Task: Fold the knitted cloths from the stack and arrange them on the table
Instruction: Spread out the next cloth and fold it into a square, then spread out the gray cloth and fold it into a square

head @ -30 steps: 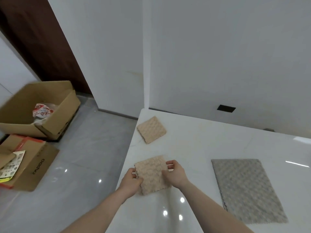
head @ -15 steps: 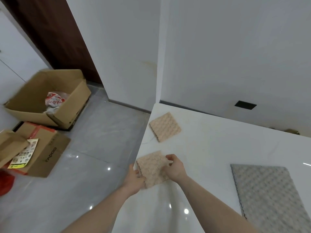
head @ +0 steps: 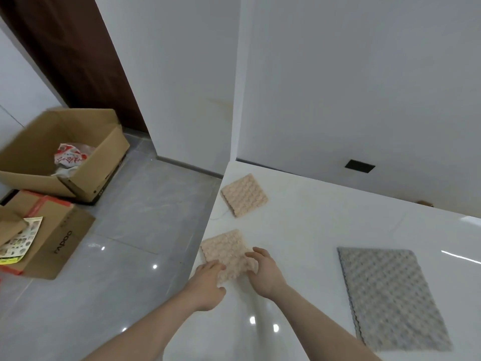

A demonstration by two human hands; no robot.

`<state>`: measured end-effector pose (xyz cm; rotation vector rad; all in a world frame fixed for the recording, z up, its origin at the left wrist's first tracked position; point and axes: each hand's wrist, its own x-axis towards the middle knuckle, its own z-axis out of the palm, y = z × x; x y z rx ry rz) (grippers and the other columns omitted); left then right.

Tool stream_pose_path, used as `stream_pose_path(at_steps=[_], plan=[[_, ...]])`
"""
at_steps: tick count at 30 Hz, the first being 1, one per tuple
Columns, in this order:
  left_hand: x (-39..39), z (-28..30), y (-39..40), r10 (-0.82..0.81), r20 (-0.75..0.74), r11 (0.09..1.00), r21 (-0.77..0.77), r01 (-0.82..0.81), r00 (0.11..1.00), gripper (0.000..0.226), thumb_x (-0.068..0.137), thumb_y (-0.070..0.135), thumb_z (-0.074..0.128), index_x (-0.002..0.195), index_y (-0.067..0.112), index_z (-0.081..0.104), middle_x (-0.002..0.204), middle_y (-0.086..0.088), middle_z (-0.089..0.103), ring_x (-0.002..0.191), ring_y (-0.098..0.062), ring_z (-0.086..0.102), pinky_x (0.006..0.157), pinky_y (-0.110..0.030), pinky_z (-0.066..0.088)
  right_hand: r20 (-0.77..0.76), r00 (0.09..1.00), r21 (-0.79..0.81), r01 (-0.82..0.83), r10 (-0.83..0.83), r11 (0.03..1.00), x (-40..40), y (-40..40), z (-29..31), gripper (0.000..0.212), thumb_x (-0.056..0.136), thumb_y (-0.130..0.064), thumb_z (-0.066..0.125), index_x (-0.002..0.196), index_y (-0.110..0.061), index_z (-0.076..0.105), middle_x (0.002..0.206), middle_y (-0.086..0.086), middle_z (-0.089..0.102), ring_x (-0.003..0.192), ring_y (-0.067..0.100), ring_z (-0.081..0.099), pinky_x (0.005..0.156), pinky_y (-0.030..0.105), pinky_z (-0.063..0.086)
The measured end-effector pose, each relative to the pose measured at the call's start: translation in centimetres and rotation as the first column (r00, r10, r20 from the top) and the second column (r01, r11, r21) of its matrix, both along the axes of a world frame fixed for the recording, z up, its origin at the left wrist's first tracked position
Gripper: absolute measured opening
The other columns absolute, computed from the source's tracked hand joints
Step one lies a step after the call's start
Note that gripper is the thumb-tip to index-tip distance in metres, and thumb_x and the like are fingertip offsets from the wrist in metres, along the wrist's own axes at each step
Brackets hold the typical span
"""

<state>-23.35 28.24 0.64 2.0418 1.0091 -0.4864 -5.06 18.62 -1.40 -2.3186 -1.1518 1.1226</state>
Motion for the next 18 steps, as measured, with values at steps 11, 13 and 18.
stream_pose_path(at_steps=[11,13,18], plan=[[2.1,4.8,-5.1,-0.127,0.248,0.992,0.034,0.122,0.96,0.058,0.095,0.034,0.055,0.149,0.038,0.037,0.165,0.017,0.019,0.151,-0.009,0.019,0.122,-0.028,0.021,-0.052,0.943,0.216,0.333,-0.33,0.918,1.8,-12.5,6.4,0.04,0.091,-0.022,0.063,0.126,-0.039,0.059,0.141,-0.022,0.041,0.122,-0.001,0.051,0.106,0.024,0.044],[3.4,5.3,-6.4,-0.167,0.268,0.986,0.029,0.165,0.949,0.057,0.095,0.034,0.055,0.148,0.039,0.038,0.165,0.018,0.018,0.151,-0.007,0.017,0.121,-0.026,0.021,-0.046,0.927,0.237,0.373,-0.373,0.897,2.4,-14.4,7.0,0.038,0.091,-0.022,0.064,0.124,-0.042,0.059,0.139,-0.025,0.041,0.118,-0.005,0.052,0.099,0.018,0.044],[7.0,6.9,-9.2,-0.225,0.296,0.974,0.055,0.219,0.928,0.057,0.095,0.035,0.055,0.149,0.037,0.039,0.165,0.017,0.019,0.151,-0.007,0.02,0.12,-0.024,0.02,-0.075,0.895,0.283,0.442,-0.44,0.851,4.3,-17.9,8.5,0.036,0.093,-0.02,0.064,0.121,-0.043,0.059,0.136,-0.029,0.042,0.117,-0.004,0.052,0.09,0.013,0.042]])
